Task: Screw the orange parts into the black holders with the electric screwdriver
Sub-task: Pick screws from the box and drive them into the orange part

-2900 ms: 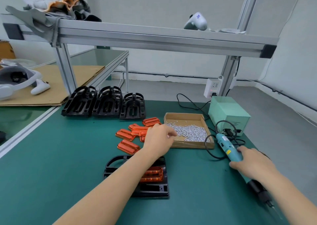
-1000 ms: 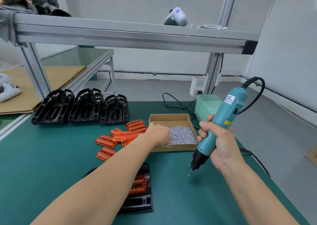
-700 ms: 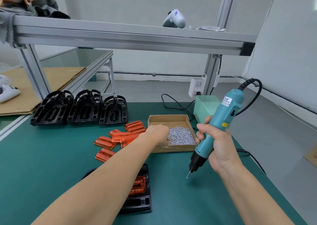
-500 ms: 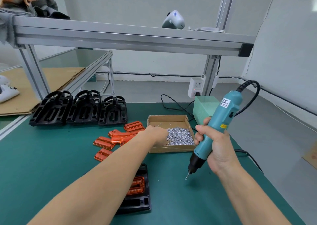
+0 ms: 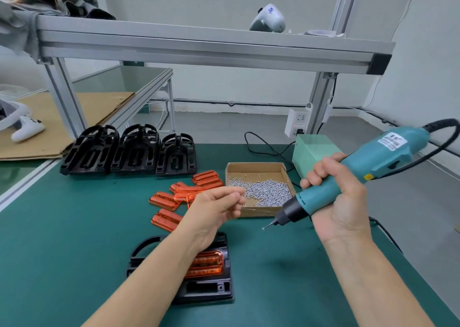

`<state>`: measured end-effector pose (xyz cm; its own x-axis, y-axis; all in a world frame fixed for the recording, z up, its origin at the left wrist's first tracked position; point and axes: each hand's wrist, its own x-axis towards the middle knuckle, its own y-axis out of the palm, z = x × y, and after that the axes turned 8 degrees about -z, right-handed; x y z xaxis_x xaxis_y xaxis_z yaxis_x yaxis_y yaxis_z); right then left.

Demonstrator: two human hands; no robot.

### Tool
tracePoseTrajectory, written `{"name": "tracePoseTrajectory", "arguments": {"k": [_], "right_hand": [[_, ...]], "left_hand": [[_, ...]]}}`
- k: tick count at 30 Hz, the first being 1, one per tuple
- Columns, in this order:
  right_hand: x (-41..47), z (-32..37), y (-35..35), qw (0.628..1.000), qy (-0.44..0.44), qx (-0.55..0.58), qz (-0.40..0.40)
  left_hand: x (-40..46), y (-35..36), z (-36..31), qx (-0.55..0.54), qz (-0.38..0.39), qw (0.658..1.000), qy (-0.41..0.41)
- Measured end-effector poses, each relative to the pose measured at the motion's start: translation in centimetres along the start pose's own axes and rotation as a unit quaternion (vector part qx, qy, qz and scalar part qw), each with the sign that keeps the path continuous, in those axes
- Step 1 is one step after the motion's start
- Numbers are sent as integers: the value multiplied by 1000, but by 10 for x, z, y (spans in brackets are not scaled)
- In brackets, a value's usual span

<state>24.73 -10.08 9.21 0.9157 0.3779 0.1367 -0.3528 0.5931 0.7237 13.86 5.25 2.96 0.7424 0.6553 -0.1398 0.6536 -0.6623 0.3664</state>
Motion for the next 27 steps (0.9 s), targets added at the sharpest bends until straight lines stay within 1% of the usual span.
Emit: {"name": "tracePoseTrajectory", "arguments": {"k": [4, 10, 15, 27], "right_hand": [[-10, 0, 18, 999, -10, 44, 9], [-29, -7, 40, 997, -10, 63, 37], [-39, -12, 54, 996, -17, 72, 53], [-49, -14, 60, 996, -34, 60, 58]], "left_hand": [[-33, -12, 0, -106, 5, 993, -50], [-58, -17, 0, -170, -14, 982, -76], [-71, -16, 2, -240, 2, 965, -110], [-84, -13, 3, -269, 29, 952, -143]]}}
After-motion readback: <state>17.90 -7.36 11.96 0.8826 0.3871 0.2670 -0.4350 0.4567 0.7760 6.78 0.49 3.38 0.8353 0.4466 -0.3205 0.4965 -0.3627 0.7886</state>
